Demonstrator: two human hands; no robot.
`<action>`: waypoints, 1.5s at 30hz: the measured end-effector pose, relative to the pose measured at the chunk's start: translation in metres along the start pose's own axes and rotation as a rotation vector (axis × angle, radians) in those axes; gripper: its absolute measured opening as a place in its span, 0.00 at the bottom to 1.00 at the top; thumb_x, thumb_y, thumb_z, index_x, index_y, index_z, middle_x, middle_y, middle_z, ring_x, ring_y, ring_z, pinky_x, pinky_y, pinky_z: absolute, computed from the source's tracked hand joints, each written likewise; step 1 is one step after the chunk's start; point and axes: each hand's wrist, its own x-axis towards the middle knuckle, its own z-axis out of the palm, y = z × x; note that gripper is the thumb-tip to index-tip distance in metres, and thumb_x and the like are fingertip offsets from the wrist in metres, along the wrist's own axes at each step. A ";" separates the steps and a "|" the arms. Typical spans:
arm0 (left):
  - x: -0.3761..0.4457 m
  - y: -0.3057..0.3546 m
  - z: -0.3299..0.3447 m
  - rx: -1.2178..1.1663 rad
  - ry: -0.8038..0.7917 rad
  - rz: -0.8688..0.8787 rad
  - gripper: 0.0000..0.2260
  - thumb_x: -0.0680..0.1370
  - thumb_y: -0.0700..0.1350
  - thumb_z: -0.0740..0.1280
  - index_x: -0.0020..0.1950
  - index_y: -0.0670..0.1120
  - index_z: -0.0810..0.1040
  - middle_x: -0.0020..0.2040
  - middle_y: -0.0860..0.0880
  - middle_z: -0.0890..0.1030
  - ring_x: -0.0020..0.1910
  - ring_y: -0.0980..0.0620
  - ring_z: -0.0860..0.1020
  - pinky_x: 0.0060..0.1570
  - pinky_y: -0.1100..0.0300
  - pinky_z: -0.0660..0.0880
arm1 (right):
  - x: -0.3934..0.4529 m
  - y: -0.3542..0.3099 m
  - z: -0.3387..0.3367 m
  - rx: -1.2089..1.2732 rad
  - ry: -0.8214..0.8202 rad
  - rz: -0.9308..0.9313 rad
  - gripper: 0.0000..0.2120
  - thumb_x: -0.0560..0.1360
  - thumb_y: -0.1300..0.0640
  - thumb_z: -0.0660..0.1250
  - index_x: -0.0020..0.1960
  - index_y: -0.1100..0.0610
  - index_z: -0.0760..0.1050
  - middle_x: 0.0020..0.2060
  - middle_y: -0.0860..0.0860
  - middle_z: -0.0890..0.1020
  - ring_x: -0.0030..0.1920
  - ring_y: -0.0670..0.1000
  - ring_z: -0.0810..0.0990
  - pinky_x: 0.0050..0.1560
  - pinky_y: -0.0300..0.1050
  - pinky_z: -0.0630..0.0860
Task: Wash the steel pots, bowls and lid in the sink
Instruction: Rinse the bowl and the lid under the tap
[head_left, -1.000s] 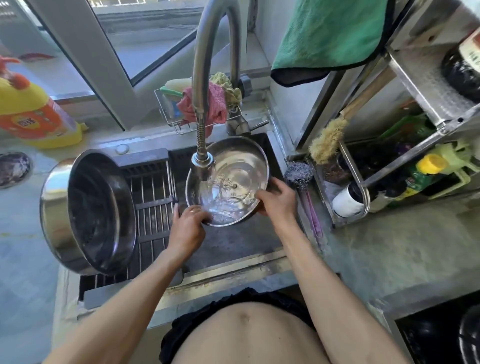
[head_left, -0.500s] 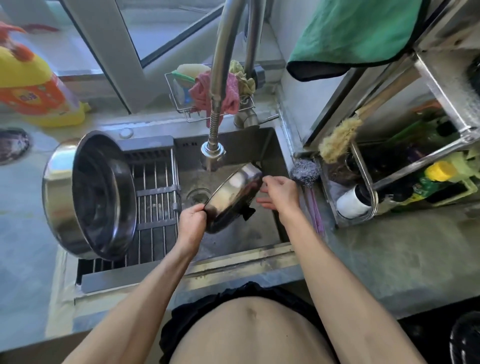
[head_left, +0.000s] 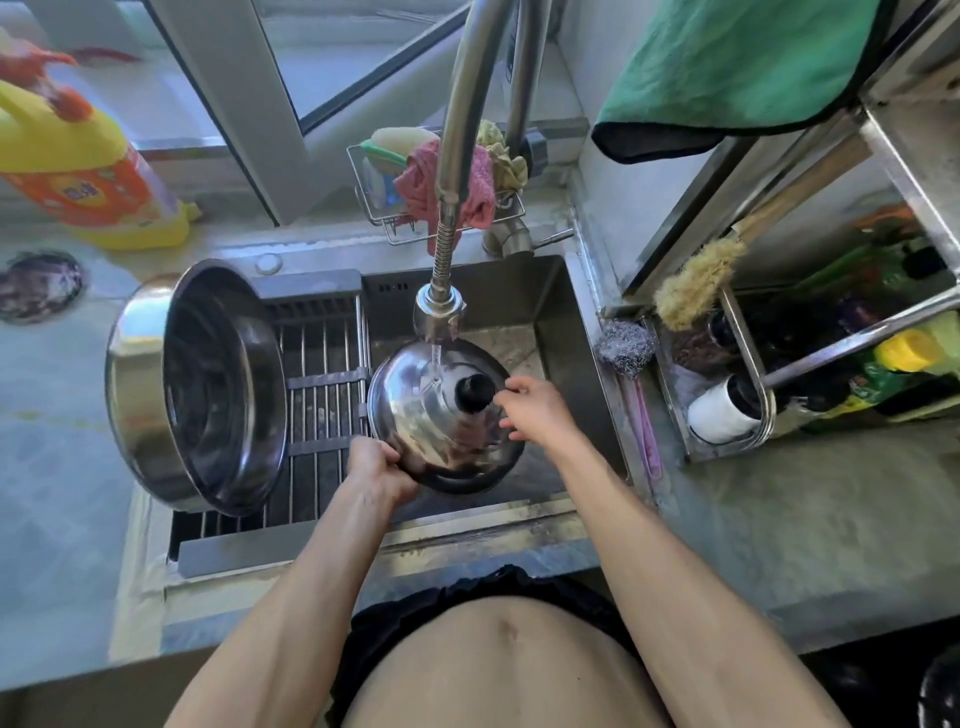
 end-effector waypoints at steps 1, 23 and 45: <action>0.002 -0.001 -0.001 -0.014 -0.017 -0.001 0.25 0.60 0.32 0.49 0.51 0.39 0.77 0.57 0.37 0.81 0.57 0.36 0.80 0.67 0.36 0.72 | 0.000 -0.003 0.002 -0.042 -0.010 -0.035 0.20 0.74 0.56 0.66 0.66 0.54 0.73 0.49 0.52 0.82 0.42 0.51 0.84 0.45 0.48 0.81; -0.002 0.032 0.010 0.466 -0.232 0.357 0.10 0.84 0.41 0.58 0.57 0.50 0.78 0.45 0.50 0.84 0.44 0.52 0.79 0.48 0.55 0.72 | 0.003 -0.012 -0.008 0.206 0.138 -0.108 0.12 0.64 0.52 0.74 0.44 0.56 0.78 0.35 0.51 0.84 0.36 0.52 0.85 0.48 0.58 0.82; -0.030 0.005 0.023 1.291 -0.442 0.837 0.12 0.76 0.33 0.70 0.47 0.50 0.78 0.41 0.50 0.81 0.38 0.53 0.77 0.35 0.61 0.72 | -0.006 -0.019 -0.043 0.214 0.020 0.023 0.14 0.82 0.48 0.59 0.55 0.60 0.72 0.45 0.57 0.79 0.40 0.58 0.83 0.40 0.51 0.83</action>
